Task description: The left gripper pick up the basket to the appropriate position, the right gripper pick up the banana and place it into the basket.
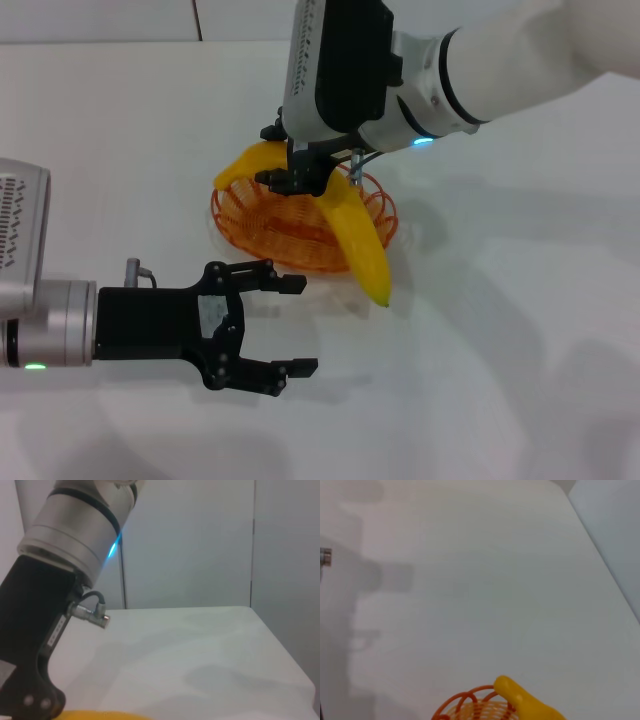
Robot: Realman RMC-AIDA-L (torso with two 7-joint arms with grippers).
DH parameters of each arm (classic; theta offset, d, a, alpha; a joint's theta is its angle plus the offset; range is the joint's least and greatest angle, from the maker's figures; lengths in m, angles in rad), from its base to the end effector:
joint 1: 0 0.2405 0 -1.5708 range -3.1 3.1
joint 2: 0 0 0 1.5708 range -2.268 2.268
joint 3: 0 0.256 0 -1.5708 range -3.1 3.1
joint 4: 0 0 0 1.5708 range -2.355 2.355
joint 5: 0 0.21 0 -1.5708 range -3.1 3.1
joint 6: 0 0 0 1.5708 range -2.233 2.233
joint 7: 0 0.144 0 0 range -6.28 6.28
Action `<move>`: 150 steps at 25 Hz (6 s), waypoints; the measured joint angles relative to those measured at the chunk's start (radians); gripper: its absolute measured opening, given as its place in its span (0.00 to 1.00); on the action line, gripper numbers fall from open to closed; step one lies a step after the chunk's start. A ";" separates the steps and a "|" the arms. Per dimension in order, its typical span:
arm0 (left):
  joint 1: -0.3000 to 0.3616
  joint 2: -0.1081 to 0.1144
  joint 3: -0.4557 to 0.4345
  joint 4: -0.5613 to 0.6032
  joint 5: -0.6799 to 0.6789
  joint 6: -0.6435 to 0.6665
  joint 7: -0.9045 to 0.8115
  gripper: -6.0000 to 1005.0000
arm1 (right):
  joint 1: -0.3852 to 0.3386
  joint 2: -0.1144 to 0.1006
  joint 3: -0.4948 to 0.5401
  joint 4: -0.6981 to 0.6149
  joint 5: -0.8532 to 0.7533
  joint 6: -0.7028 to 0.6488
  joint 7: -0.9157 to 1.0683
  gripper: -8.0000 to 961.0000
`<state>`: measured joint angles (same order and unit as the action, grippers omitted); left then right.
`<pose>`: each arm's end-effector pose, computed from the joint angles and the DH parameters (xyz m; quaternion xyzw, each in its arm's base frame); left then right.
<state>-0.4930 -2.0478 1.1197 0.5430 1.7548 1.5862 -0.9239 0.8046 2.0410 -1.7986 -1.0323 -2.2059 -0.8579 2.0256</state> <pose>-0.2483 0.2901 -0.0453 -0.9713 0.0113 -0.2342 0.0405 0.1002 0.3959 -0.0934 -0.9789 -0.0523 -0.0622 0.1873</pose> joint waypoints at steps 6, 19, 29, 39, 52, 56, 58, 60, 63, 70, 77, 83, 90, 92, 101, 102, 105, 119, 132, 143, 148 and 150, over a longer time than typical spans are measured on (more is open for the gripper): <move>-0.001 0.000 0.000 0.000 0.000 0.000 -0.001 0.88 | 0.003 0.001 -0.014 0.005 0.000 0.018 0.002 0.59; -0.002 0.000 0.000 -0.004 0.000 0.005 -0.002 0.88 | 0.011 0.001 -0.028 0.024 0.000 0.034 0.006 0.60; -0.010 0.001 0.000 -0.014 0.000 0.006 -0.003 0.88 | 0.015 0.004 -0.030 0.031 0.003 0.047 0.008 0.61; -0.005 0.002 0.000 -0.014 0.000 0.006 -0.003 0.88 | -0.011 0.001 -0.020 -0.038 0.042 0.057 0.003 0.90; -0.001 0.001 0.000 -0.014 -0.014 0.008 0.006 0.88 | -0.202 -0.004 0.135 -0.261 0.094 0.057 -0.063 0.90; 0.009 0.002 0.000 -0.015 -0.067 0.011 0.049 0.88 | -0.248 -0.004 0.214 -0.262 0.201 0.056 -0.153 0.89; 0.014 0.000 0.000 -0.015 -0.099 0.012 0.080 0.88 | -0.277 -0.005 0.268 -0.254 0.282 0.052 -0.218 0.89; 0.019 -0.001 0.000 -0.015 -0.130 0.013 0.100 0.88 | -0.299 -0.006 0.306 -0.245 0.345 0.048 -0.267 0.89; 0.019 -0.001 0.000 -0.015 -0.159 0.013 0.108 0.88 | -0.330 -0.006 0.344 -0.229 0.420 0.047 -0.335 0.89; 0.014 0.002 0.009 -0.015 -0.179 0.036 0.124 0.88 | -0.354 -0.009 0.431 -0.154 0.528 -0.003 -0.444 0.89; 0.023 0.012 0.002 -0.005 -0.181 0.090 0.119 0.88 | -0.346 -0.015 0.635 -0.049 0.527 -0.222 -0.539 0.89; 0.053 0.022 -0.008 0.042 -0.169 0.115 0.082 0.88 | -0.343 -0.039 0.769 0.027 0.522 -0.413 -0.619 0.89; 0.129 0.042 -0.012 0.192 -0.133 0.116 -0.041 0.88 | -0.350 -0.074 0.790 0.056 0.465 -0.513 -0.647 0.89; 0.144 0.049 -0.016 0.216 -0.130 0.116 -0.063 0.88 | -0.351 -0.075 0.792 0.058 0.434 -0.525 -0.651 0.89; 0.161 0.071 -0.105 0.233 -0.084 0.155 -0.109 0.88 | -0.332 -0.077 0.793 0.085 0.304 -0.585 -0.651 0.89; 0.161 0.071 -0.121 0.234 -0.068 0.160 -0.114 0.88 | -0.329 -0.077 0.792 0.088 0.295 -0.593 -0.650 0.89; 0.157 0.069 -0.157 0.238 -0.026 0.168 -0.133 0.88 | -0.324 -0.077 0.793 0.094 0.268 -0.630 -0.648 0.89; 0.166 0.060 -0.244 0.259 0.064 0.169 -0.164 0.88 | -0.304 -0.057 0.794 0.100 0.160 -0.631 -0.623 0.89; 0.166 0.057 -0.260 0.258 0.076 0.162 -0.168 0.88 | -0.301 -0.056 0.794 0.120 0.159 -0.624 -0.629 0.89; 0.173 0.055 -0.271 0.258 0.081 0.162 -0.170 0.88 | -0.301 -0.056 0.794 0.120 0.158 -0.624 -0.630 0.89; 0.174 0.055 -0.271 0.258 0.081 0.162 -0.170 0.88 | -0.300 -0.056 0.794 0.120 0.158 -0.624 -0.630 0.89; 0.174 0.055 -0.272 0.258 0.081 0.161 -0.170 0.88 | -0.300 -0.056 0.794 0.120 0.158 -0.624 -0.630 0.89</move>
<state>-0.3190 -1.9927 0.8482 0.8007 1.8362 1.7474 -1.0936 0.5046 1.9849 -1.0047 -0.9126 -2.0479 -1.4818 1.3959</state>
